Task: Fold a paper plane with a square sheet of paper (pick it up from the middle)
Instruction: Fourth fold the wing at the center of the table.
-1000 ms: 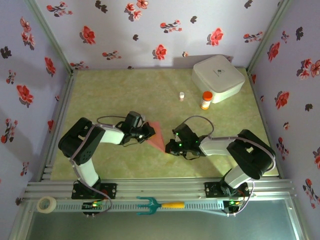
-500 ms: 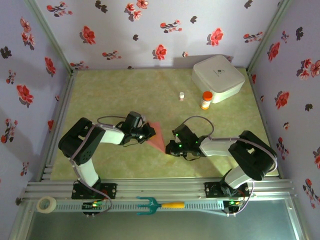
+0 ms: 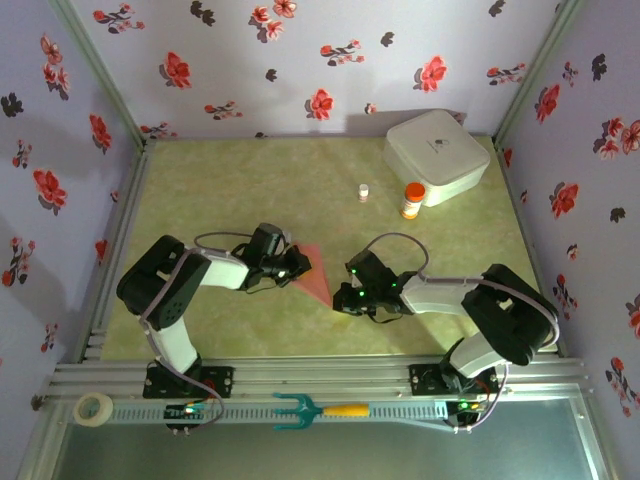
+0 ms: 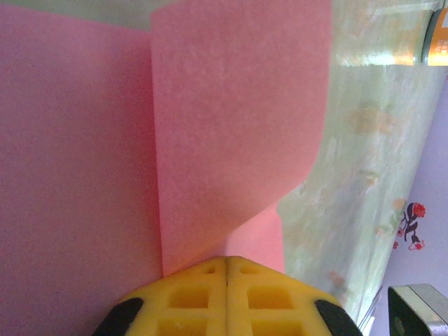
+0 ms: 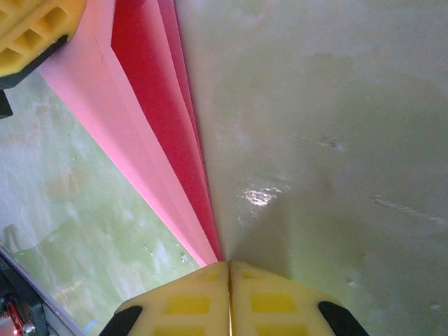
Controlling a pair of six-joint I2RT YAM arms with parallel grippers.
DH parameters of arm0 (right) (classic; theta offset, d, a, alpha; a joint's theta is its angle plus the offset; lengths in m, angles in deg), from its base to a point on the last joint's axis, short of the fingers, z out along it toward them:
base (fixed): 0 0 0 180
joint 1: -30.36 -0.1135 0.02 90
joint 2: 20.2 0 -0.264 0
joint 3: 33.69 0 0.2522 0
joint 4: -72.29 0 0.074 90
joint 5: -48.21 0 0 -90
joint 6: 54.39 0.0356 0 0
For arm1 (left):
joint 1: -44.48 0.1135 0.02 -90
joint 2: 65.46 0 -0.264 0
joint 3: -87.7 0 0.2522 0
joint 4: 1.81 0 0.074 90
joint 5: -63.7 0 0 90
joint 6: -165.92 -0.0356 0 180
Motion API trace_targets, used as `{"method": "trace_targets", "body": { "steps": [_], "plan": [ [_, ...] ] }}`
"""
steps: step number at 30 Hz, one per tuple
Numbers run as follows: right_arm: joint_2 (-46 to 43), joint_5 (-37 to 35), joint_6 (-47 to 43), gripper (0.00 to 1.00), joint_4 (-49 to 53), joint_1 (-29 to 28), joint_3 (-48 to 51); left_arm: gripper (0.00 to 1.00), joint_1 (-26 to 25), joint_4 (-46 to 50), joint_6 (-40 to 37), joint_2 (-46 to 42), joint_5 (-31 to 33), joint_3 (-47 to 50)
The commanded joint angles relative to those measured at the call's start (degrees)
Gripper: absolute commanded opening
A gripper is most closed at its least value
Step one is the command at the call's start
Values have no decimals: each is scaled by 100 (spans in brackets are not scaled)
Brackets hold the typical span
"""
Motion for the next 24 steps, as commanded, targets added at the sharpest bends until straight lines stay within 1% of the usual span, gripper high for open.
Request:
{"method": "trace_targets", "body": {
  "steps": [1, 4, 7, 10, 13, 16, 20, 24],
  "plan": [
    [28, -53, -157, 10, 1116, -99, 139, 0, 33, 161, 7, 184, 238, 142],
    [-242, -201, -155, 10, 1306, -97, -9, 0, 26, 164, -29, 177, 203, 141],
    [-882, -616, -101, 10, 1472, -17, -164, 0, 9, 167, -51, 171, 176, 154],
    [-1163, -599, -97, 10, 1265, 112, -294, 0, -2, 151, -68, 178, 166, 160],
    [-851, -201, -149, 9, 843, 155, -551, 0, -11, 133, -68, 198, 143, 138],
    [-126, 227, -151, 7, 559, 142, -986, 0, -28, 112, -57, 228, 128, 114],
    [446, 311, -127, 6, 308, 125, -1390, 0, -33, 71, -46, 265, 102, 113],
    [868, 365, -249, 5, 424, 119, -1804, 0, -38, 53, -45, 283, 88, 104]
  ]
}}
